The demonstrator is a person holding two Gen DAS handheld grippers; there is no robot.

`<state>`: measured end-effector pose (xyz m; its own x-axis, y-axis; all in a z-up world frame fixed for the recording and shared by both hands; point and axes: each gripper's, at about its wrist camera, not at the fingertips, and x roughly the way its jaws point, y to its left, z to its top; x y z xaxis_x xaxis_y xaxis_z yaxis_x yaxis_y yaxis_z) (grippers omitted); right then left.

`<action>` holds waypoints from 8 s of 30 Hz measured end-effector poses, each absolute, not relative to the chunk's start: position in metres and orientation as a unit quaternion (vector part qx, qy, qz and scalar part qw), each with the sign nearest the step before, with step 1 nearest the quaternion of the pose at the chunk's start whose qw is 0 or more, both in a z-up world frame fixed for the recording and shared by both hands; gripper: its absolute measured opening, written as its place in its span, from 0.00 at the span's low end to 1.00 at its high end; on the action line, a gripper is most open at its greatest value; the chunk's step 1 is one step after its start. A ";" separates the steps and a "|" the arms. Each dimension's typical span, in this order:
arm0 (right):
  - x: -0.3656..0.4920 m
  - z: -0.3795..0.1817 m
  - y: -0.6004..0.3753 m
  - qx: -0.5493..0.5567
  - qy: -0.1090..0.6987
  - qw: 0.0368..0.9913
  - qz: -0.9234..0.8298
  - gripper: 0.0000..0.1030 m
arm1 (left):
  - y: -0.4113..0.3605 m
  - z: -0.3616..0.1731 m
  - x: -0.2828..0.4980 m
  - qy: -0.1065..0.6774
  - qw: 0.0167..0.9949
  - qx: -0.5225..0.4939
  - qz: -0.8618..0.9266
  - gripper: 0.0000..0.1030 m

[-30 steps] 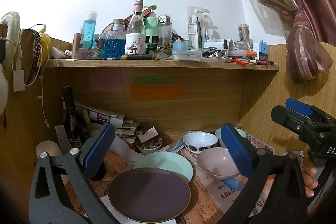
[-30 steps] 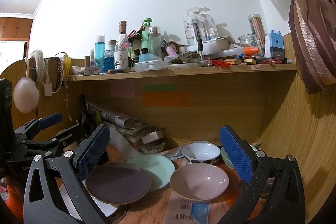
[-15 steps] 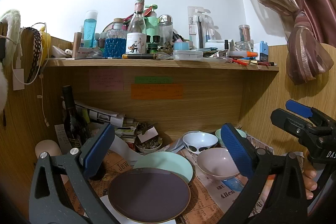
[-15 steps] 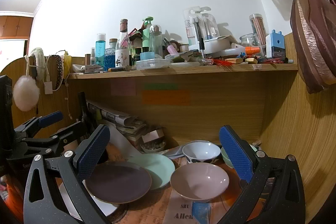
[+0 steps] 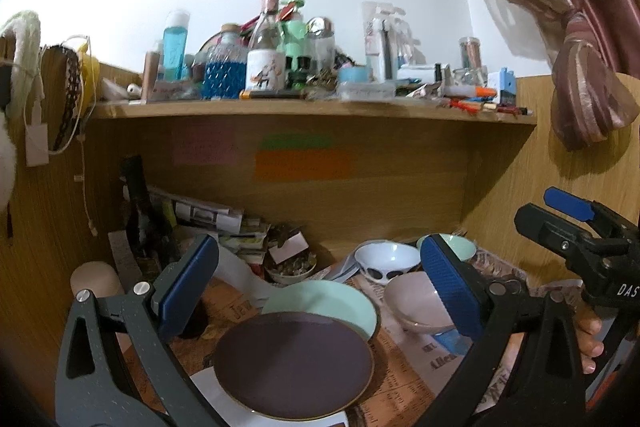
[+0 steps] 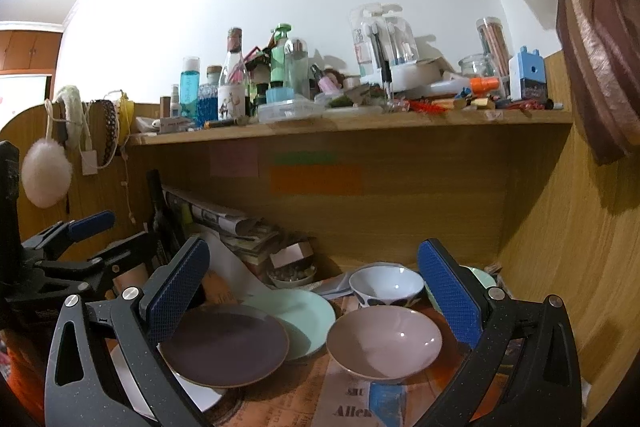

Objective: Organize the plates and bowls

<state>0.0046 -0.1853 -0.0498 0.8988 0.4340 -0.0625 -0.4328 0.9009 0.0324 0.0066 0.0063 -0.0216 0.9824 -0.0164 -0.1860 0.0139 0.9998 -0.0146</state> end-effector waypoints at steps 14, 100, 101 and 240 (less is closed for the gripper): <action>0.066 -0.105 -0.143 0.004 0.159 0.951 0.266 1.00 | 0.072 -0.077 0.055 0.213 0.977 -0.010 0.013 1.00; 0.124 -0.179 -0.105 0.080 0.344 0.897 0.266 0.30 | 0.117 -0.153 0.140 0.423 0.903 -0.048 -0.065 0.31; 0.123 -0.178 -0.106 0.082 0.342 0.898 0.266 0.30 | 0.115 -0.152 0.138 0.420 0.904 -0.046 -0.064 0.31; 0.047 -0.160 -0.218 0.069 0.258 0.942 0.204 0.67 | 0.010 -0.121 0.055 0.327 0.943 0.002 -0.066 0.80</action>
<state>0.0474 -0.2180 -0.1598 0.7835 0.4203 -0.4576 -0.3496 0.9071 0.2345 0.0550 0.0102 -0.1213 0.7768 -0.1228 -0.6176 0.1257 0.9913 -0.0390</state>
